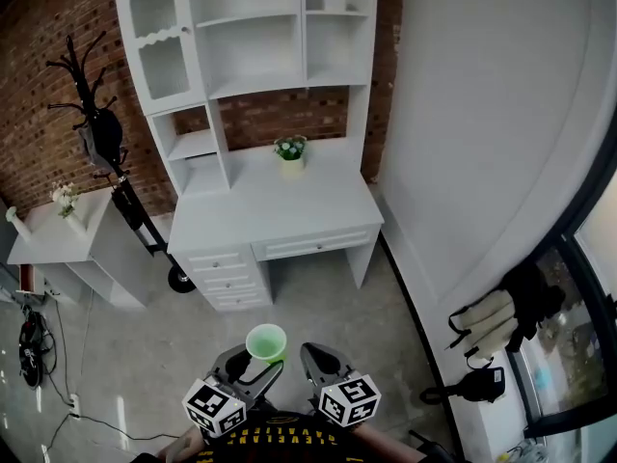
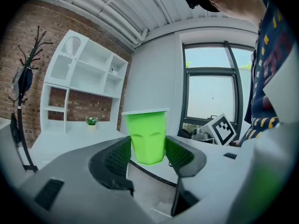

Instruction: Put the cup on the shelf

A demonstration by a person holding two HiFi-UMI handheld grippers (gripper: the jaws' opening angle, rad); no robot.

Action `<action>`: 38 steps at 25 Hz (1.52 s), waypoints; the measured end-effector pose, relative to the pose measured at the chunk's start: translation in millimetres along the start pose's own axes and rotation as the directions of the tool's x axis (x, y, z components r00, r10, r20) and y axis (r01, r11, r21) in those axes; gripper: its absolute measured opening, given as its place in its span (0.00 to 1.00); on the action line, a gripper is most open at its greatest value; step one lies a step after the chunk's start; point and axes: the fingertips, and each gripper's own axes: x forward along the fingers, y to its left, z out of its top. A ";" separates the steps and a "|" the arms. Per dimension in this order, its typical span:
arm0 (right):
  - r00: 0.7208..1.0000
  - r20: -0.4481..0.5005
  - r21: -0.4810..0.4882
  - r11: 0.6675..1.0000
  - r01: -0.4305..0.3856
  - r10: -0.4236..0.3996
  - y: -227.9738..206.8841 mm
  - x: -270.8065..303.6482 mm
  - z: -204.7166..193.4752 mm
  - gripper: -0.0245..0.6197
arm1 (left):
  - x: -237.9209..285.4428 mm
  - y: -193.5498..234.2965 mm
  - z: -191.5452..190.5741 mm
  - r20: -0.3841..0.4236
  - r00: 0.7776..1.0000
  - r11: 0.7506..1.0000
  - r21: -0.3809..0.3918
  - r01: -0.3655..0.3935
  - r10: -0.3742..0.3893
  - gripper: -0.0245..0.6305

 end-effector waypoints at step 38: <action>0.971 -0.159 -0.094 0.982 0.163 -0.176 -55.7 249.7 27.0 0.05 | 84.8 252.4 17.9 0.064 0.986 0.977 -0.133 0.164 -0.157 0.40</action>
